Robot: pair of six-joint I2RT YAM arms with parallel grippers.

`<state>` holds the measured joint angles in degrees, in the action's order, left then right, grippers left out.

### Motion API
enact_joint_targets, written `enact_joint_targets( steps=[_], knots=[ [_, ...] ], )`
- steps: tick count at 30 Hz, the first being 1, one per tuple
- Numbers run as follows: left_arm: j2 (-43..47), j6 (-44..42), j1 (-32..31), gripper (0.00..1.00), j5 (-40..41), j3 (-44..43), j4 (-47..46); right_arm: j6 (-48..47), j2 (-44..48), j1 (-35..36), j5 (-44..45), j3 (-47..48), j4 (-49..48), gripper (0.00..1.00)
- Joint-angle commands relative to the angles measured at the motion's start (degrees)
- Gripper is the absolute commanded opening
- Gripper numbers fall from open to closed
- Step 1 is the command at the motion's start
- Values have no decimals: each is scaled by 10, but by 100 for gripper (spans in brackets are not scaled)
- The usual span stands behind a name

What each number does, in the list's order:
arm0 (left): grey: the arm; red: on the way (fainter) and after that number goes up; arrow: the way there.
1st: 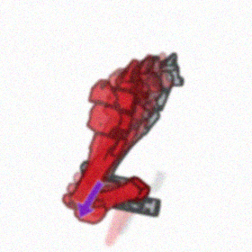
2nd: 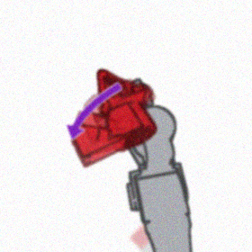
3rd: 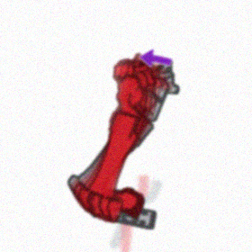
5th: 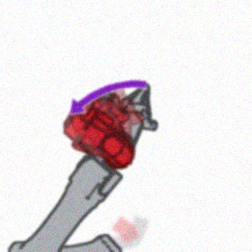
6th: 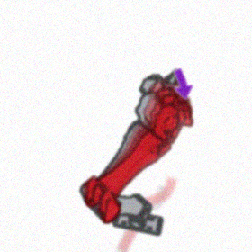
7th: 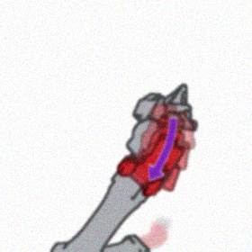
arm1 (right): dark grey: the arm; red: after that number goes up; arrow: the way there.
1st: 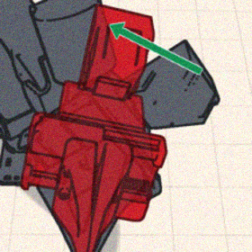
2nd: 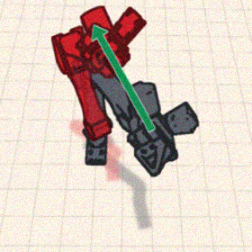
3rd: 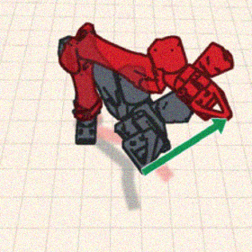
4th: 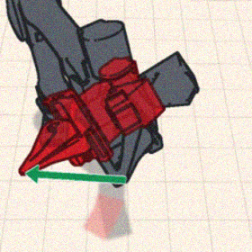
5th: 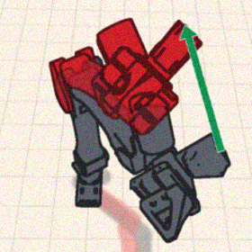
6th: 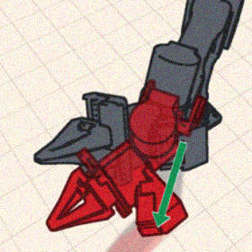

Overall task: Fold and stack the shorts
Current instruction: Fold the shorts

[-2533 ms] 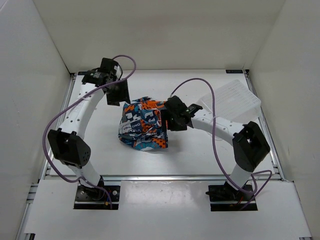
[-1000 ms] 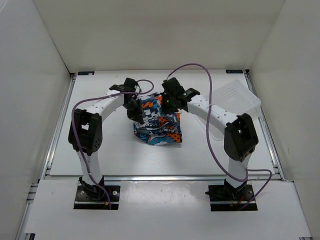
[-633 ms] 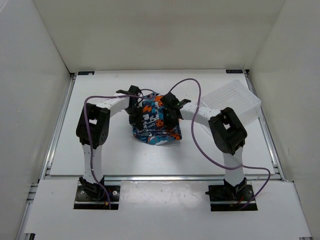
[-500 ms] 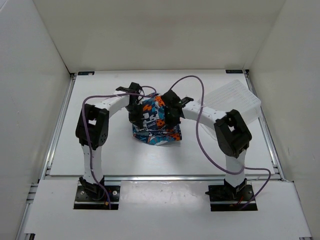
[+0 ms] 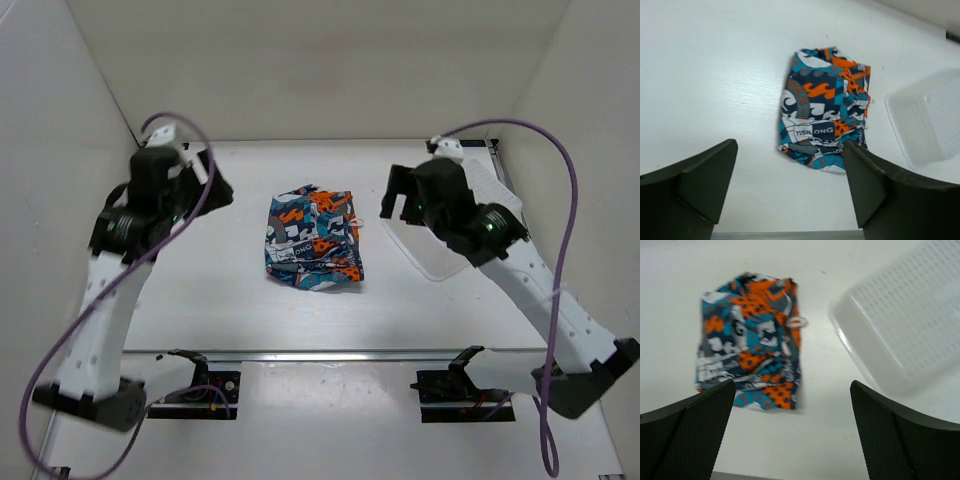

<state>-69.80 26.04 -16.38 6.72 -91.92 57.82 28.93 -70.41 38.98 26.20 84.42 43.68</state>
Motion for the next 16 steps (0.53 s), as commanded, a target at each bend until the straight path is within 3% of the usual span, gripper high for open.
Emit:
enact_joint_targets(
  steps=[1, 6, 16],
  knots=[
    [87, 52, 5, 100, 111, 85, 8, 26, 58, -1, 67, -72, 89, 100],
    [187, 86, 5, 100, 116, 140, 15, 75, 141, -1, 87, -159, 140, 100],
    [206, 119, 5, 100, 117, 152, 63, 97, 187, -1, 92, -213, 167, 100]
  ],
)
